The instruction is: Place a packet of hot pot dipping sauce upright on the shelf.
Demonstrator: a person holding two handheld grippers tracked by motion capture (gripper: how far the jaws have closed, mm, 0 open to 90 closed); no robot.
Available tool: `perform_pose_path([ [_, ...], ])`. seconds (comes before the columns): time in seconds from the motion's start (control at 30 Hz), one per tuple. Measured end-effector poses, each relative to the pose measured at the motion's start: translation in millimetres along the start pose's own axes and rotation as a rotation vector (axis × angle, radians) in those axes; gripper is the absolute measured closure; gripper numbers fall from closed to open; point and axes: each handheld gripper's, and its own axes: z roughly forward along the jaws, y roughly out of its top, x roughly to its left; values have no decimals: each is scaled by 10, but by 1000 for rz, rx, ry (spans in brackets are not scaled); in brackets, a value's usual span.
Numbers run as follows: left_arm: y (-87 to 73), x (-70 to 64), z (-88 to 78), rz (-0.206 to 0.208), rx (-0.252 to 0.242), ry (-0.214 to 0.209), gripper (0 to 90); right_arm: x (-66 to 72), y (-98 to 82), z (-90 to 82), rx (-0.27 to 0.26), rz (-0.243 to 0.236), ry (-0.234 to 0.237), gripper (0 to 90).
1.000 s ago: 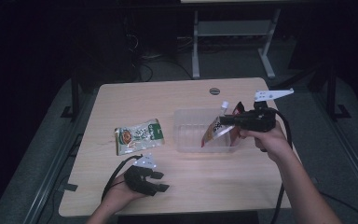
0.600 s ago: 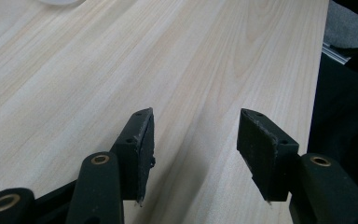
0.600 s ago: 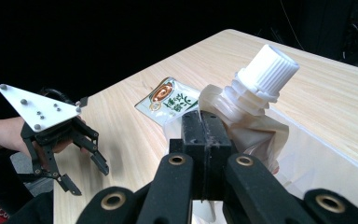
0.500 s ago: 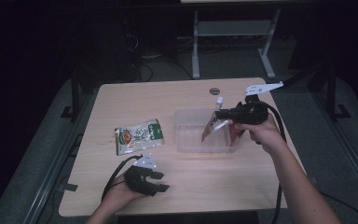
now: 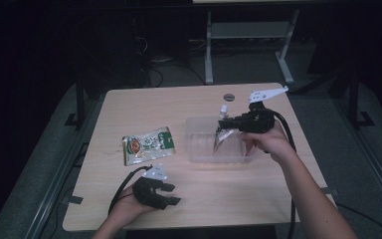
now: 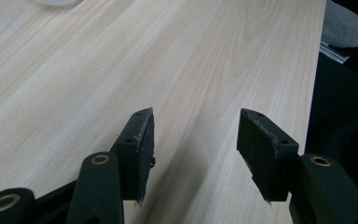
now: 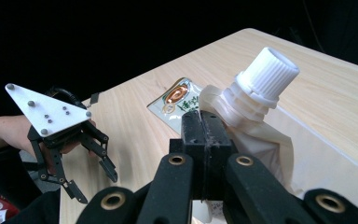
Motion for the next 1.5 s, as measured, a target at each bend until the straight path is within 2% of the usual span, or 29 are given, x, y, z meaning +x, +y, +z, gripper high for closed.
perform_pose_path([
  [0.33,-3,-3,-7,-8,-5,-2,459,-19,71,215,2,4,22,900],
  [0.5,-6,1,-18,-11,-5,-1,459,10,119,369,33,-14,33,900],
  [0.87,-13,6,-32,-9,-7,-1,459,31,200,435,42,-29,35,900],
  [1.23,-16,-4,-21,-13,-12,-6,459,-85,203,506,35,-9,35,900],
  [1.37,-16,-4,-13,-11,-5,-11,460,-186,219,533,25,16,20,900],
  [1.5,-18,-2,-8,-2,1,-14,460,-227,245,530,19,19,6,900],
])
